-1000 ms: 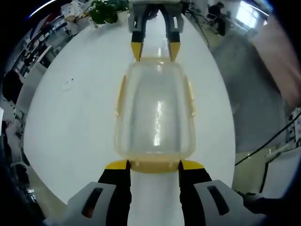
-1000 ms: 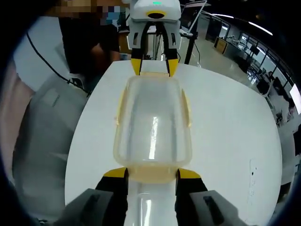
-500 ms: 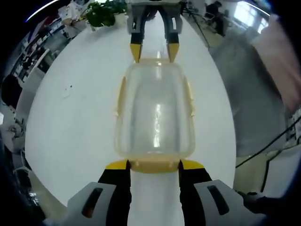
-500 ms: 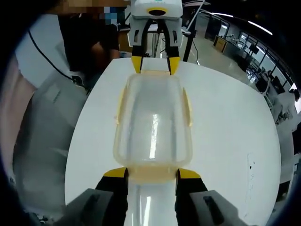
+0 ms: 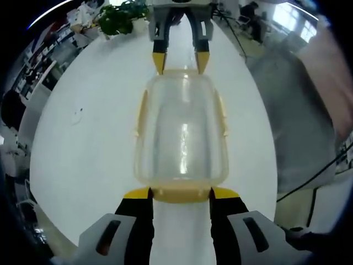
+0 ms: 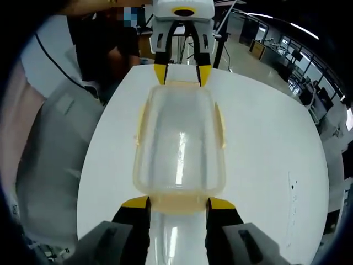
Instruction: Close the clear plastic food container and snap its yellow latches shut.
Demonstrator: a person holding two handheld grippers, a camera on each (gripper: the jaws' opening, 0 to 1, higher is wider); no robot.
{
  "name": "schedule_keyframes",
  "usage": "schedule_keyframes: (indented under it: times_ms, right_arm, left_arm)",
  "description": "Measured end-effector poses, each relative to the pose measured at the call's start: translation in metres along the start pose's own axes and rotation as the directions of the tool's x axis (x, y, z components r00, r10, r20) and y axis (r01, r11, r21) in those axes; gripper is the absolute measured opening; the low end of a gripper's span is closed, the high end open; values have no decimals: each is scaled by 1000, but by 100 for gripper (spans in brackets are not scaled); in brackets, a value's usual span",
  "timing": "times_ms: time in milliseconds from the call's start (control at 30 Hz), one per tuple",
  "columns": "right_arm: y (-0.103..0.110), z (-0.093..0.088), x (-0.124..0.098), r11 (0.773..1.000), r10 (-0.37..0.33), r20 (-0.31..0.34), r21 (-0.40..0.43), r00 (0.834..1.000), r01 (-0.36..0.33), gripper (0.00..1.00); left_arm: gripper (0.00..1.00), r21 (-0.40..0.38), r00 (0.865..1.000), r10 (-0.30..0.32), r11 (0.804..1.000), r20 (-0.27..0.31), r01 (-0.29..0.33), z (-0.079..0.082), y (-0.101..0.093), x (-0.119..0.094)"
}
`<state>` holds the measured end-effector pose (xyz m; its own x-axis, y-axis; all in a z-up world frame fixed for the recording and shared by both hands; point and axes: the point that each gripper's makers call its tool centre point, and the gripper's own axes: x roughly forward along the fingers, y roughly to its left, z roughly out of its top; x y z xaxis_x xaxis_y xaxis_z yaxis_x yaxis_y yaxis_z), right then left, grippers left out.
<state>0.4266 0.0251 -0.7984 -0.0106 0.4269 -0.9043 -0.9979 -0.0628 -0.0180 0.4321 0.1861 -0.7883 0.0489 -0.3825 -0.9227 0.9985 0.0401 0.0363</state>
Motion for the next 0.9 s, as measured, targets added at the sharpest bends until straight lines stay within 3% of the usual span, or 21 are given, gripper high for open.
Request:
schedule_keyframes:
  times_ms: [900]
  right_arm:
    - [2,-43,-20,1000,-7,-36,18,999,7,36]
  left_arm:
    - [37,21,1000,-5,1000,16,4,45,2,19]
